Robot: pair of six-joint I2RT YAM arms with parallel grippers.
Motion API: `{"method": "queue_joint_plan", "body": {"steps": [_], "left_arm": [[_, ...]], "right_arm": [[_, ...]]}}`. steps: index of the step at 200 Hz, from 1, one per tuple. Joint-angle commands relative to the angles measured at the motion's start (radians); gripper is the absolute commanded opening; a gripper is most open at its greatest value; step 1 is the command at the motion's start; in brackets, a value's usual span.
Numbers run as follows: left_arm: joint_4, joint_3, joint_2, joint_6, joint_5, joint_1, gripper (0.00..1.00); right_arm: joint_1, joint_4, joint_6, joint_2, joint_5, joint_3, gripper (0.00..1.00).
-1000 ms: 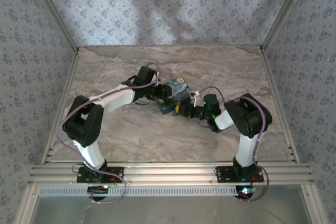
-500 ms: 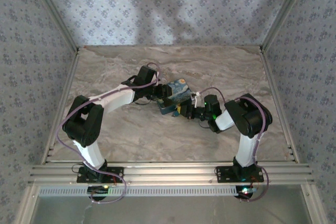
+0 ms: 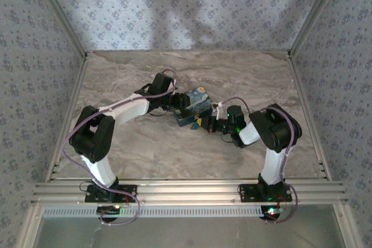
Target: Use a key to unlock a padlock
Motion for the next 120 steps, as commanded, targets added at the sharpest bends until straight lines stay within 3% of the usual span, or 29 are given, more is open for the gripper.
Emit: {"method": "queue_joint_plan", "body": {"steps": [1,120], "left_arm": [[-0.023,-0.039,0.014,0.007,-0.018,-0.006,0.48],[-0.008,-0.080,-0.007,0.012,-0.013,0.001,0.48]], "right_arm": [[-0.011,0.034,0.018,-0.010,0.015,-0.008,0.03],[-0.080,0.039,0.121,-0.075,0.074,-0.002,0.01]]}}
